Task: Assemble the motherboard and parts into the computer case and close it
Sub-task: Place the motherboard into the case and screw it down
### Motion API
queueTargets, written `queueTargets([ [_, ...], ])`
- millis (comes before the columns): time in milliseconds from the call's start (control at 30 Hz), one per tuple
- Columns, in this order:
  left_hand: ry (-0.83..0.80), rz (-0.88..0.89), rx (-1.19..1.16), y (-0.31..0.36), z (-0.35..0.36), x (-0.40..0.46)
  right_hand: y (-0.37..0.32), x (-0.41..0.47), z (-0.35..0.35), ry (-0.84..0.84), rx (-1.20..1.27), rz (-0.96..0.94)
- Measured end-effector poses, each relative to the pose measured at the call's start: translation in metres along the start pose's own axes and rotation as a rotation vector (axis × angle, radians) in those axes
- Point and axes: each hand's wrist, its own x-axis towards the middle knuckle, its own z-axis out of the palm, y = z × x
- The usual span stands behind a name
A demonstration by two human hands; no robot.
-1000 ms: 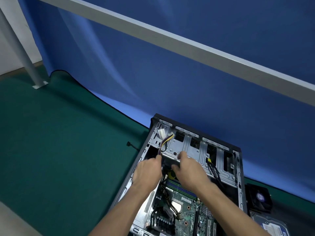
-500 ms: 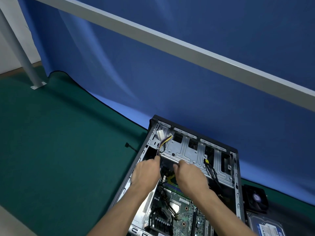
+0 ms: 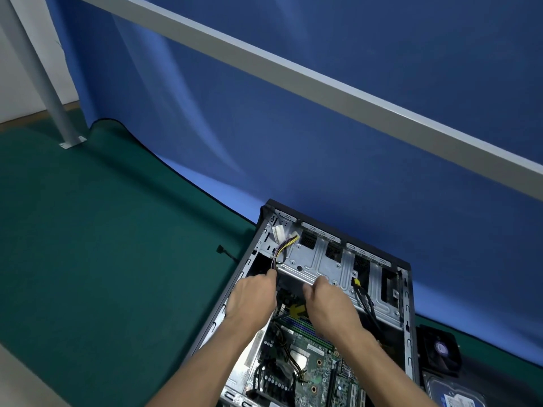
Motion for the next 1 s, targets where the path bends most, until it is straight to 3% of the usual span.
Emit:
queueTargets([
  [100, 0.003, -0.001, 0.006, 0.0, 0.0, 0.0, 0.001, 0.0, 0.0, -0.08, 0.149, -0.019],
  [233, 0.004, -0.006, -0.009, 0.0, 0.001, 0.001, 0.002, -0.004, 0.008, 0.111, -0.038, -0.02],
  [633, 0.007, -0.021, -0.009, 0.0, 0.002, 0.002, 0.005, -0.011, 0.006, -0.006, 0.053, -0.062],
  [1000, 0.009, -0.035, -0.014, 0.0, 0.002, 0.0, 0.0, -0.009, 0.011, 0.095, -0.044, -0.078],
])
